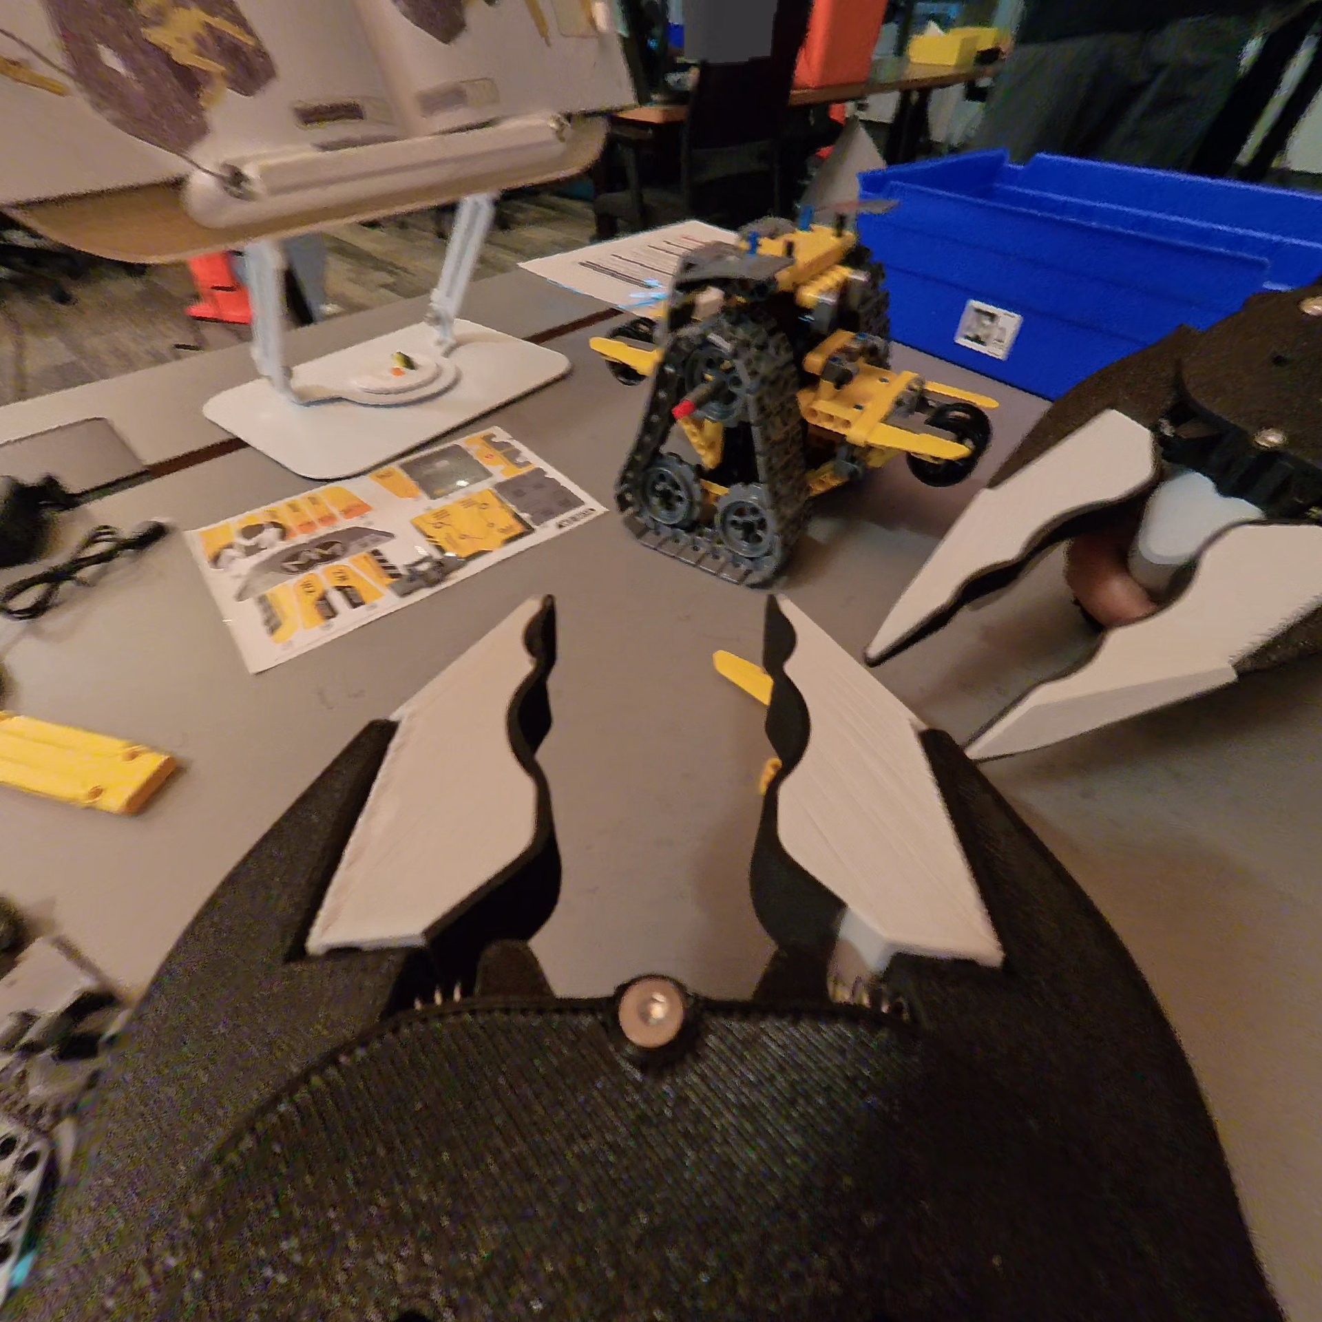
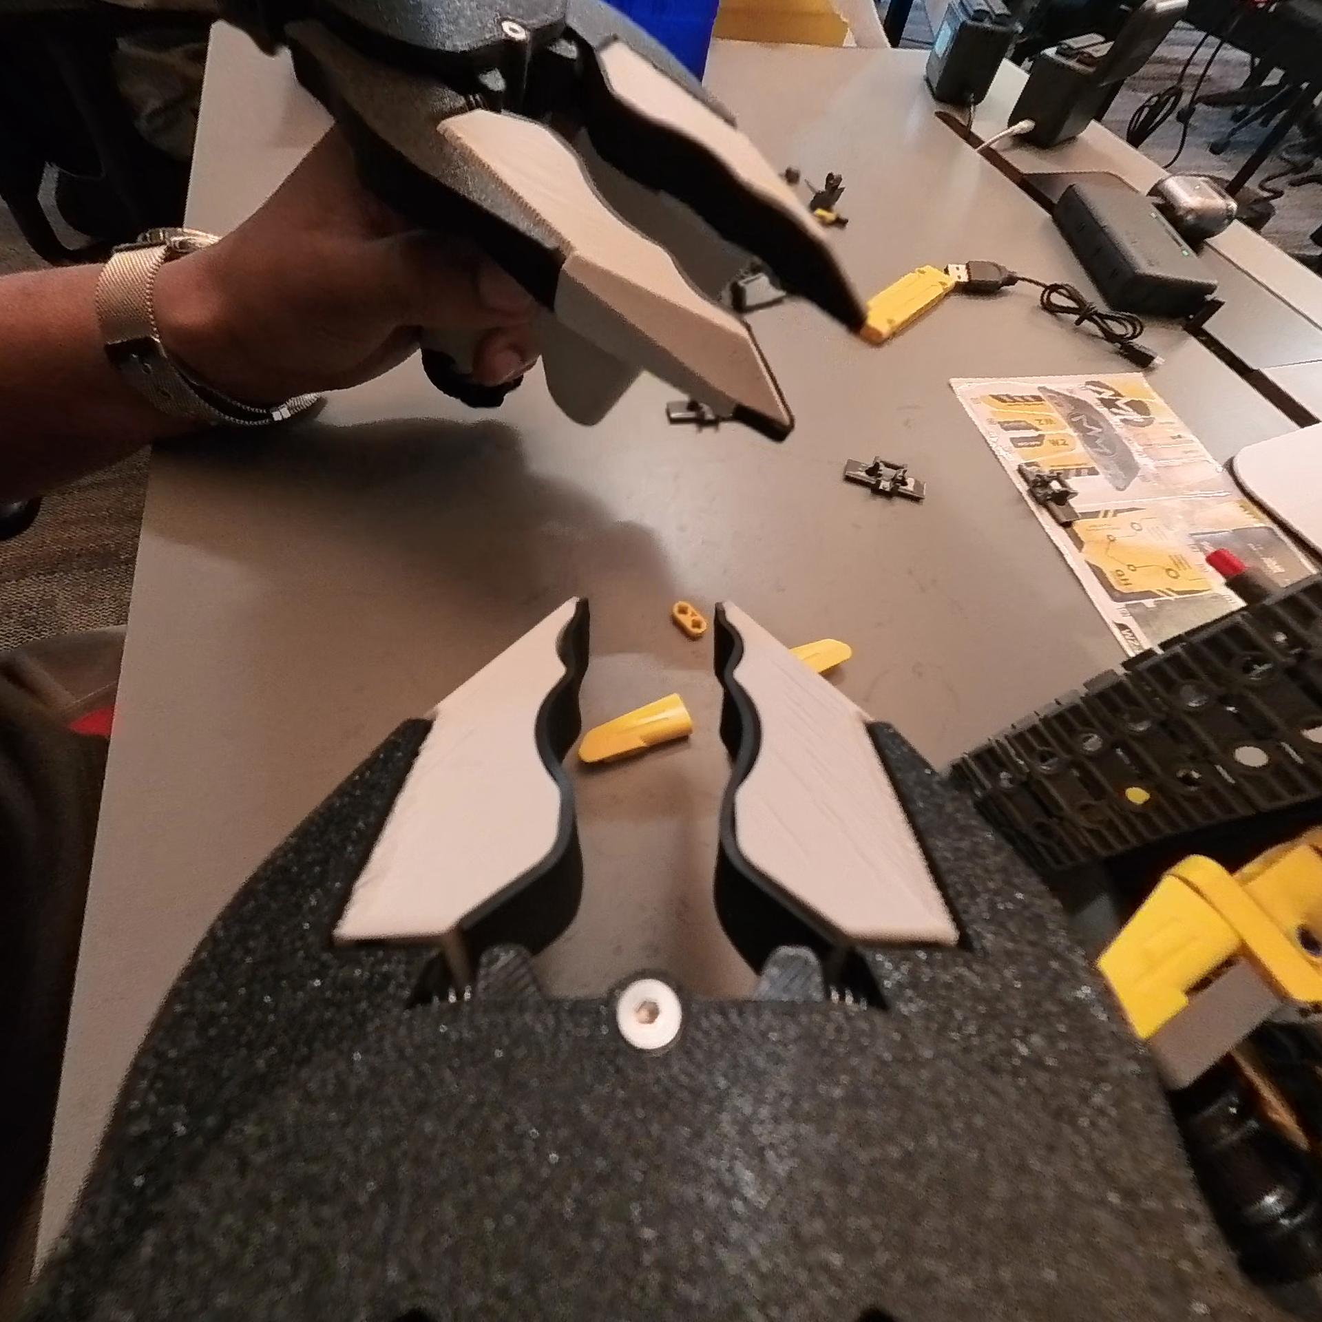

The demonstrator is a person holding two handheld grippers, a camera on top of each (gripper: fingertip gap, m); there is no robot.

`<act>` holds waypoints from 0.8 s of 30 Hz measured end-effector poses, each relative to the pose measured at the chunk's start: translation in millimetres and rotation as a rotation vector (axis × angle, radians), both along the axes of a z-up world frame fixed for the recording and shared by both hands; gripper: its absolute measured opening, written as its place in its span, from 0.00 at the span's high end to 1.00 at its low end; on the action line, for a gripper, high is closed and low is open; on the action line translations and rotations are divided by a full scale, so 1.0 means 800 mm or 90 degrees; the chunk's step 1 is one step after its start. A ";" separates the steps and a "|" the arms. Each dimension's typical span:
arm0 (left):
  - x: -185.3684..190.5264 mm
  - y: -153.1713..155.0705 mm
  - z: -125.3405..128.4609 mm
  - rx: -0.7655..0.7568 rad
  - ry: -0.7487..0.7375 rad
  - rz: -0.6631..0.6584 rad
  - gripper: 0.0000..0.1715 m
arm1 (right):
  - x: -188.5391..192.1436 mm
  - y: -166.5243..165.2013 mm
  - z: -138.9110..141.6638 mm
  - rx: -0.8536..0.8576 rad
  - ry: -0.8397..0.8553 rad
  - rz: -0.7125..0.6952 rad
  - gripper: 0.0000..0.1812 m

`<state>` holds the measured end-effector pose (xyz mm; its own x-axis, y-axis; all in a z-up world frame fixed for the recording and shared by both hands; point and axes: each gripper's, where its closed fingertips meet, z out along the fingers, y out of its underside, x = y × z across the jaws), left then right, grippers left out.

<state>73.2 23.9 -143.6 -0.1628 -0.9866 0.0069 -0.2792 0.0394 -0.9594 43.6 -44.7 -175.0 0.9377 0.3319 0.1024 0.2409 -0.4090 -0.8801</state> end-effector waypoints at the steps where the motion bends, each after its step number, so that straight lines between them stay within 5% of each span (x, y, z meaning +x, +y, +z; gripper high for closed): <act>1: 0.000 0.010 0.004 0.004 -0.011 0.029 0.62 | 0.001 0.000 0.000 0.002 -0.001 -0.002 0.81; 5: -0.008 0.051 0.025 -0.007 -0.072 0.136 0.53 | 0.009 0.001 0.008 0.022 0.004 -0.017 0.83; 15: -0.026 0.074 0.060 -0.018 -0.168 0.198 0.49 | 0.021 0.002 0.017 0.041 0.013 -0.038 0.83; 20: -0.084 0.135 0.119 0.013 -0.302 0.325 0.46 | 0.020 0.002 0.016 0.040 0.006 -0.035 0.83; 24: -0.138 0.201 0.142 0.022 -0.269 0.390 0.55 | 0.016 0.001 0.020 0.050 0.006 -0.032 0.83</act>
